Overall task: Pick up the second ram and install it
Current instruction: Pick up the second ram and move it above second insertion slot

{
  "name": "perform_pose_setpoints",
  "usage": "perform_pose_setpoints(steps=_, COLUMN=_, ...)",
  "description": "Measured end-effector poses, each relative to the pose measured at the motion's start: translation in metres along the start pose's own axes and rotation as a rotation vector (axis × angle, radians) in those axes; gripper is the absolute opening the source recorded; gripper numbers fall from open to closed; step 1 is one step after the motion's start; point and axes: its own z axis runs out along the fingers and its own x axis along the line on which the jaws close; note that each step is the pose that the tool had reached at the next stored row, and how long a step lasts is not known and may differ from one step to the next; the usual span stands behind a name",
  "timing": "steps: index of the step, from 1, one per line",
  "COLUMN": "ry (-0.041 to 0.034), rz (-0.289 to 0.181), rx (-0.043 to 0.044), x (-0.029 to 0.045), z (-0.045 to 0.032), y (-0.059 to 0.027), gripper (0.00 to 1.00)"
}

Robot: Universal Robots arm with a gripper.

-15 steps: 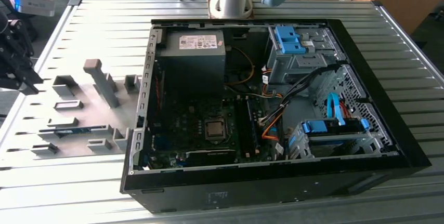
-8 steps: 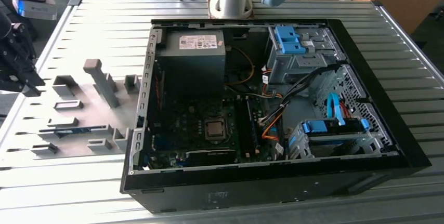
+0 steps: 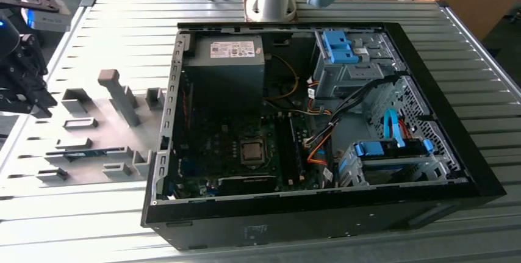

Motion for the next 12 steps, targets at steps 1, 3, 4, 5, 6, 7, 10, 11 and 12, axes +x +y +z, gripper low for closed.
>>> perform_pose_setpoints(steps=1, ry=0.0000, rz=0.001, rx=0.0001, x=0.0003, z=0.0005, y=0.0000, gripper=0.31)
perform_pose_setpoints(steps=3, ry=0.0000, rz=0.002, rx=0.0013, x=0.0015, z=0.0022, y=0.0000, gripper=0.31)
perform_pose_setpoints(steps=4, ry=-0.0001, rz=0.002, rx=0.0027, x=0.0021, z=0.0033, y=-0.0001, gripper=0.31)
perform_pose_setpoints(steps=5, ry=-0.0002, rz=0.002, rx=0.0036, x=0.0024, z=0.0043, y=0.0000, gripper=0.31)
perform_pose_setpoints(steps=6, ry=-0.0002, rz=0.002, rx=0.0041, x=0.0025, z=0.0051, y=-0.0001, gripper=0.31)
perform_pose_setpoints(steps=7, ry=0.0000, rz=0.002, rx=0.0039, x=0.0027, z=0.0056, y=-0.0001, gripper=0.31)
perform_pose_setpoints(steps=10, ry=0.0000, rz=0.002, rx=0.0040, x=0.0028, z=0.0065, y=-0.0001, gripper=0.31)
perform_pose_setpoints(steps=11, ry=0.0000, rz=0.002, rx=0.0040, x=0.0028, z=0.0067, y=-0.0001, gripper=0.31)
perform_pose_setpoints(steps=12, ry=0.0000, rz=0.002, rx=0.0040, x=0.0028, z=0.0068, y=-0.0001, gripper=0.31)
